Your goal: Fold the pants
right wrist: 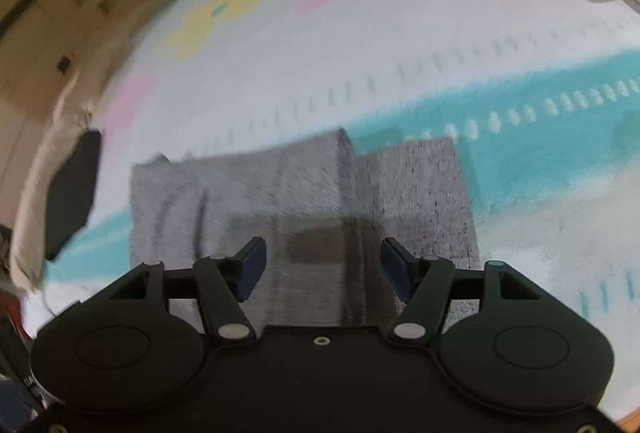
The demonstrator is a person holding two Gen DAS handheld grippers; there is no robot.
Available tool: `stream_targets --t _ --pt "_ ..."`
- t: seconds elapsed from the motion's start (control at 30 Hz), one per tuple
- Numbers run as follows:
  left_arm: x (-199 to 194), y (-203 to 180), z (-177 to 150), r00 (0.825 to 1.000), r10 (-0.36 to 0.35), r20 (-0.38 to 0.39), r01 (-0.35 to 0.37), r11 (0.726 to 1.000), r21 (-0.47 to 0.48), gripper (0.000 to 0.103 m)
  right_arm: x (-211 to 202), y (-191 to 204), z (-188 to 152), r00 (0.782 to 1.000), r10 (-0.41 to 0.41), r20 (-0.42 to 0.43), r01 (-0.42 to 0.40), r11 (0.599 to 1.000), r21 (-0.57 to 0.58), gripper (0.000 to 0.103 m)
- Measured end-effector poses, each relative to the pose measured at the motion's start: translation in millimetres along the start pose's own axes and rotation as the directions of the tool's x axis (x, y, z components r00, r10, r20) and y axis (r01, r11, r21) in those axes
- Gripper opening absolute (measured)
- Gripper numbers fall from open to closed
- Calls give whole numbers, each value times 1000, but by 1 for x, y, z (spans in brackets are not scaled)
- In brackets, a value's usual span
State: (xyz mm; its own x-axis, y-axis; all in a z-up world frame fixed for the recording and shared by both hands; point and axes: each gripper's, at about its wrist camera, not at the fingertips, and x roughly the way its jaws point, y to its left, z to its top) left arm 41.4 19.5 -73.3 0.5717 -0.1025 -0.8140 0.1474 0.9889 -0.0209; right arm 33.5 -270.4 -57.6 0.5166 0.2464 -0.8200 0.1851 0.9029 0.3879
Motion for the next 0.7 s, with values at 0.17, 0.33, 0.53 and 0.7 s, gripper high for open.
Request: stream_targets --t 0.17,0.33,0.53,0.7 --pt "0 26 3 998 -70 -6 68 985 -159 71 21 -13 -5 998 44 -43 -43 998 37 71" --pt "-20 31 5 997 16 70 -4 987 -161 70 34 -13 -5 984 158 -83 -153 986 70 41" --pt "-33 47 11 990 99 102 -73 970 -231 70 3 14 1 983 182 -30 -180 982 50 23" --pt "-43 36 15 986 101 131 -75 979 -190 70 -69 37 -1 963 251 99 -247 968 -52 21"
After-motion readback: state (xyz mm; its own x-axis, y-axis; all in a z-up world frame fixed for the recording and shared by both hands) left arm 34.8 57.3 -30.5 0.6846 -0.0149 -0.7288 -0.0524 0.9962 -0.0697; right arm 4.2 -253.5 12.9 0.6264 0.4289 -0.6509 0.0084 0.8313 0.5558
